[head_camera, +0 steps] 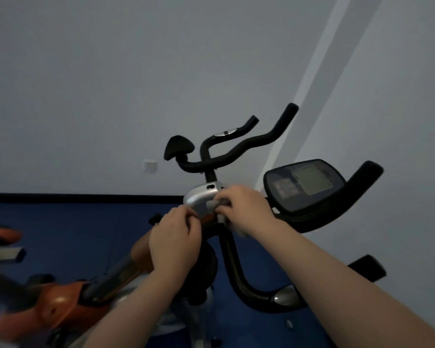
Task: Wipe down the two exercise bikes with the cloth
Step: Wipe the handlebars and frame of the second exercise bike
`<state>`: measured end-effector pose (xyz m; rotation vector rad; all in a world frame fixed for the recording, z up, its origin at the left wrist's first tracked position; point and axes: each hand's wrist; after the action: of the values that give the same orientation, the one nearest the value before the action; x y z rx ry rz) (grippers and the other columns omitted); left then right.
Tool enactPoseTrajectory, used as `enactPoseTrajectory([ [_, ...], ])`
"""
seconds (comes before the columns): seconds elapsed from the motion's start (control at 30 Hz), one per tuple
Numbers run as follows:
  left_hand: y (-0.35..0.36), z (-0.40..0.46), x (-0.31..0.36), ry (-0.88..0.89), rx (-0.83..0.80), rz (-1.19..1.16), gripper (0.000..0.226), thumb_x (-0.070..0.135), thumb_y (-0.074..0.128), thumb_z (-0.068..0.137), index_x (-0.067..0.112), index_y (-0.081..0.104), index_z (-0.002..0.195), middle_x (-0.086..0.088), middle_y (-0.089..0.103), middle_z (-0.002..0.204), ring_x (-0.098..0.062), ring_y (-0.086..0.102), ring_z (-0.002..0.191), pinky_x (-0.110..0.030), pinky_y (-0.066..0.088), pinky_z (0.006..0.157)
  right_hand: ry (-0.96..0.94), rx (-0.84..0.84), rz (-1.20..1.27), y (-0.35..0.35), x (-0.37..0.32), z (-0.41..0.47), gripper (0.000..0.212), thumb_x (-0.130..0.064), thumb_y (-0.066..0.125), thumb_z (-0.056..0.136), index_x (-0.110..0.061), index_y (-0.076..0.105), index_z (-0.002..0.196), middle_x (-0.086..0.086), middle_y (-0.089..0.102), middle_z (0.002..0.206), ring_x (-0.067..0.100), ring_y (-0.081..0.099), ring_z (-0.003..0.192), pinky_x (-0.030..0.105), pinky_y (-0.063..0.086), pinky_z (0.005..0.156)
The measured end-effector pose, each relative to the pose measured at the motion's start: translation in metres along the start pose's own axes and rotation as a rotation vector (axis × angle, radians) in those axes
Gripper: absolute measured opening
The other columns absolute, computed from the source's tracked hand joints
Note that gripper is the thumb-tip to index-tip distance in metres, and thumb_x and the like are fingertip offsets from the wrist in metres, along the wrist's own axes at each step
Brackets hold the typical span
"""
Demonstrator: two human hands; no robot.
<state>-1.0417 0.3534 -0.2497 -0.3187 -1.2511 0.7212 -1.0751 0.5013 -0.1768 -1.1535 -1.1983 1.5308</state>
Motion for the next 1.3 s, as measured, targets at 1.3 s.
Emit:
enactPoseTrajectory([
  [1.3, 0.027, 0.104, -0.085, 0.095, -0.578, -0.507, 0.059, 0.022, 0.080, 0.078, 0.028, 0.049, 0.129, 0.015, 0.053, 0.126, 0.006, 0.049, 0.112, -0.002, 0.037, 0.088, -0.022, 0.161, -0.035, 0.041, -0.038, 0.061, 0.023, -0.024, 0.062, 0.089, -0.024, 0.071, 0.110, -0.006, 0.063, 0.112, 0.014, 0.054, 0.106, 0.033, 0.044, 0.091],
])
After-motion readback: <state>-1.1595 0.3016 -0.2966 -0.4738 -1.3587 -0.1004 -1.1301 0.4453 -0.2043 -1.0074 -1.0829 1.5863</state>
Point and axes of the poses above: each hand's wrist, its own z-axis towards the middle knuckle, its own y-axis out of the palm, x = y × z
